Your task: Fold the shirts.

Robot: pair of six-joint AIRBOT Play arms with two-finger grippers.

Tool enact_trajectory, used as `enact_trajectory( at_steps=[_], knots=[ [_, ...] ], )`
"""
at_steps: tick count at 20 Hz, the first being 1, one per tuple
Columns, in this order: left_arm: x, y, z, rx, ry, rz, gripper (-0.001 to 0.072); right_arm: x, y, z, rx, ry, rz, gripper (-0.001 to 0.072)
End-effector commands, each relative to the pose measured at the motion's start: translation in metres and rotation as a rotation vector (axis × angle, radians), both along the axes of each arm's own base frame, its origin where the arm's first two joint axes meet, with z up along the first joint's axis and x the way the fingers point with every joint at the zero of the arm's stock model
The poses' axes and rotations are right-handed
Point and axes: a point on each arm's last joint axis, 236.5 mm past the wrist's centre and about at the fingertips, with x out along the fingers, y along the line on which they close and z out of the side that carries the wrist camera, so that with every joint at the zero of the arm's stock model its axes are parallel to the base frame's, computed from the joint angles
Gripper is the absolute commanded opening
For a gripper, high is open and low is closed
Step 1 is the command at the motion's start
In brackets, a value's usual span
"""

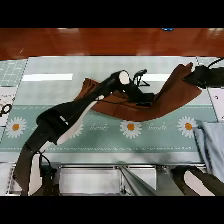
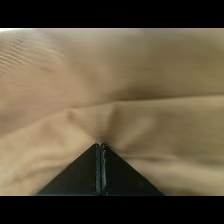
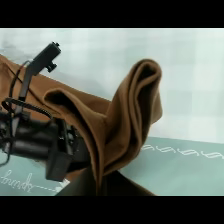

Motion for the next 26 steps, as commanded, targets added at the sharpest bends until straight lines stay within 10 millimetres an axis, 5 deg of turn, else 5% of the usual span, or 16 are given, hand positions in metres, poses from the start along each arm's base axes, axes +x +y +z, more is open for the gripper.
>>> enact_trajectory(
  at_steps=[1, 4, 7, 10, 13, 18, 24, 26],
  knots=[
    [0.035, 0.060, 0.029, 0.013, -0.039, -0.032, 0.0018, 0.005, 0.016, 0.013, 0.075, -0.032, 0.006, 0.0024],
    [0.079, 0.152, 0.061, 0.096, -0.099, 0.080, 0.0018, 0.019, 0.056, 0.021, 0.111, -0.082, 0.030, 0.0024],
    [0.093, 0.244, 0.102, 0.179, -0.245, 0.238, 0.0018, 0.038, 0.124, 0.019, 0.164, -0.094, 0.100, 0.0024],
    [0.061, 0.342, 0.120, 0.269, -0.359, 0.417, 0.0018, 0.057, 0.200, 0.009, 0.220, -0.081, 0.201, 0.0024],
    [0.004, 0.409, 0.119, 0.300, -0.393, 0.568, 0.0018, 0.081, 0.267, -0.013, 0.262, -0.044, 0.258, 0.0024],
    [-0.052, 0.455, 0.117, 0.318, -0.435, 0.735, 0.0018, 0.096, 0.347, -0.068, 0.348, 0.084, 0.326, 0.0024],
    [-0.046, 0.452, 0.117, 0.275, -0.442, 0.772, 0.0018, 0.080, 0.392, -0.131, 0.383, 0.223, 0.344, 0.0031],
    [-0.038, 0.451, 0.115, 0.256, -0.435, 0.793, 0.0018, 0.072, 0.402, -0.141, 0.378, 0.228, 0.367, 0.0412]
  ],
)
